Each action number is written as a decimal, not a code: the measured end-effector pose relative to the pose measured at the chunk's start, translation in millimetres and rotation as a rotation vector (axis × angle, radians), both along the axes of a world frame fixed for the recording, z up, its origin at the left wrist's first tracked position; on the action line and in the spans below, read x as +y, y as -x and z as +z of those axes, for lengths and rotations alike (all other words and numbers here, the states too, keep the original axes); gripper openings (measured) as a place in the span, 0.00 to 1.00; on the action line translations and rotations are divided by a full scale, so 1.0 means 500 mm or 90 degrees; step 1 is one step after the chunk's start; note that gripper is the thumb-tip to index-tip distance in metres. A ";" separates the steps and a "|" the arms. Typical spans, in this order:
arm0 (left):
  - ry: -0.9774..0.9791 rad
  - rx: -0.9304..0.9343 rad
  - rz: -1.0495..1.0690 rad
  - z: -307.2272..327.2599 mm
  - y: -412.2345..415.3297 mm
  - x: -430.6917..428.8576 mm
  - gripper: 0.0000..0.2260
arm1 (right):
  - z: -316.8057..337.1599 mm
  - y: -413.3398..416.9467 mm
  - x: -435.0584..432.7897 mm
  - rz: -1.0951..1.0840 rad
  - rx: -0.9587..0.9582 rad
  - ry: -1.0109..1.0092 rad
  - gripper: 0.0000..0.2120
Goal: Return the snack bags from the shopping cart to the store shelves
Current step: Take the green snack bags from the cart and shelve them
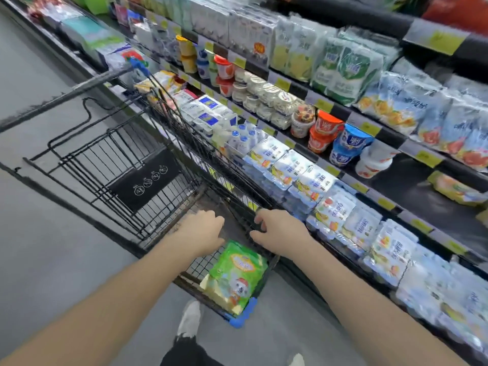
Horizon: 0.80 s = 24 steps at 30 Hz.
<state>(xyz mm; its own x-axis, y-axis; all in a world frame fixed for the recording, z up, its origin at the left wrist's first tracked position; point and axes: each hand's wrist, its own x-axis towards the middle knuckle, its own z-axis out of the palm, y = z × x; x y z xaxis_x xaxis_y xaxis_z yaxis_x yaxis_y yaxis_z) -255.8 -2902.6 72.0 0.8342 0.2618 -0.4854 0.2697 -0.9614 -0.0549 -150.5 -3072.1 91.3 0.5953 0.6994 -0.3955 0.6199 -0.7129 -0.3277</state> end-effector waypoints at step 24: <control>0.088 0.164 -0.245 -0.241 -0.032 0.143 0.20 | -0.267 0.117 0.100 -0.364 0.162 0.124 0.17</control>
<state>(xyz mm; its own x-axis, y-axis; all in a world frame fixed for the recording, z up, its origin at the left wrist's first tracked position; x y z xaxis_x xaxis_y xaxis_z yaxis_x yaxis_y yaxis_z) -240.0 -2830.9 -48.3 0.7055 -0.1235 -0.6978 -0.1128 -0.9917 0.0615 -209.0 -3022.0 -42.3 0.7229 0.2018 -0.6608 0.0452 -0.9682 -0.2462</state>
